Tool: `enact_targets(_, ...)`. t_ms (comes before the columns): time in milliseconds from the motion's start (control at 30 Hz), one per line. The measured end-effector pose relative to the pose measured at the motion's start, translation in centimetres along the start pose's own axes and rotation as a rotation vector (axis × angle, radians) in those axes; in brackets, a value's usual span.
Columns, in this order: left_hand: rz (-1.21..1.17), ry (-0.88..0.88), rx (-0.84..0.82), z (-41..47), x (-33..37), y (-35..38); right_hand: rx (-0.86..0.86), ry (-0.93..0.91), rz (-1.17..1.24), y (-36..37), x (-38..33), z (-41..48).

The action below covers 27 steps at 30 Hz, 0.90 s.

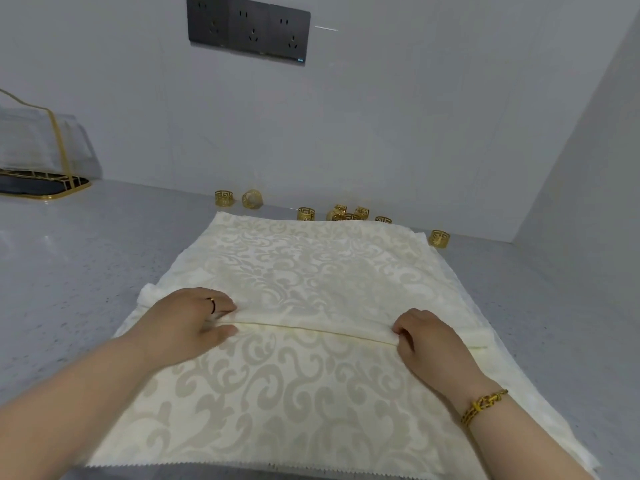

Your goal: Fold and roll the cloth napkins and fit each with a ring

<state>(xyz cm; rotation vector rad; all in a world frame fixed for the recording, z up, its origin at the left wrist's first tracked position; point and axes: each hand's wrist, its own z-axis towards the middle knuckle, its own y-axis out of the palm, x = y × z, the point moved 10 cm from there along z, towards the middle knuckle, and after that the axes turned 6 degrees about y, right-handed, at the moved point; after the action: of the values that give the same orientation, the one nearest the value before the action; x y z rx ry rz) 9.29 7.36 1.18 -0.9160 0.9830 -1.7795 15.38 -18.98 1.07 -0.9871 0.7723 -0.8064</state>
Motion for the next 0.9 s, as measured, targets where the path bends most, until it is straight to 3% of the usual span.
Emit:
enact_targets(233, 0.046, -0.062, 0.026, 0.2, -1.7, 0.1, -0.115, 0.029, 0.027, -0.4, 0.7, -0.4)
enact_targets(333, 0.135, 0.019, 0.107, 0.0, 0.0, -1.7, -0.115, 0.040, 0.036, -0.8, 0.6, -0.9)
enact_targets(433, 0.192, -0.016, 0.001, -0.9, 0.4, -1.7, -0.176, 0.057, 0.109, -0.8, 0.7, -1.9)
enact_targets(567, 0.040, -0.101, -0.050, -2.6, -1.2, -1.3, -0.293, 0.127, 0.269, -0.5, 0.9, -2.5)
enact_targets(700, 0.019, -0.170, -0.065, -2.4, -1.5, -0.8, -0.250, 0.185, 0.373, -0.5, 1.1, -2.0)
enact_targets(800, -0.019, -0.173, 0.002, -2.1, -1.9, -0.7, -0.176, 0.108, 0.262, -0.5, 0.3, -1.6)
enact_targets(900, 0.008, -0.005, 0.075, -1.7, -0.5, -1.0, -0.074, 0.020, 0.174, -0.8, -0.4, -1.7)
